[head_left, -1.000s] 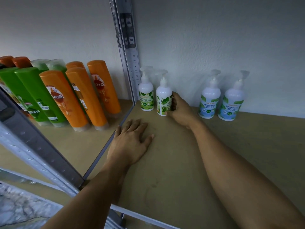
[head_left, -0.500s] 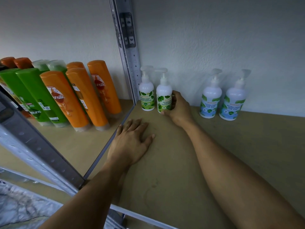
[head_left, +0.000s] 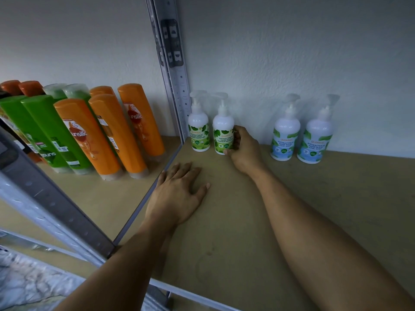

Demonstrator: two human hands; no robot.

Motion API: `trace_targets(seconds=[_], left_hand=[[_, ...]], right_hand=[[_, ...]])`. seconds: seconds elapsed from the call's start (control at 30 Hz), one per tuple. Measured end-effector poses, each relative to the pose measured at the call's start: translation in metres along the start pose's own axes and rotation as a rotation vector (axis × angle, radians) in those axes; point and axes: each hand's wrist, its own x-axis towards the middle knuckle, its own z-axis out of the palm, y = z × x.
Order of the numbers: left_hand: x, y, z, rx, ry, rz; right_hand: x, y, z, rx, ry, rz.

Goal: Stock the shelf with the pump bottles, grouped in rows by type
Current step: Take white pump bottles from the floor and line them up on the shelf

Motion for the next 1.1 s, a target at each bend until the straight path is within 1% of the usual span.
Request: trace_targets(seconds=[0.1,0.23,0.37,1.1], left_hand=[[0.0003,0.0003,-0.0006,0.0,-0.009,0.002],[-0.0001,0.0007,-0.0009,0.005,-0.006,0.002],[-0.0001,0.0007,-0.0008,0.001,-0.009,0.002],[-0.0004,0.0017,-0.0016,0.012,-0.002,-0.001]], right_hand=[[0.0005,0.0003,-0.0019,0.004,0.002,0.002],[0.0012,-0.0007,-0.0023,0.035,-0.056,-0.005],[0.0024,-0.0002,-0.0009,0.031,-0.032,0.002],[0.002,0.001,-0.0001,0.0,-0.042,-0.032]])
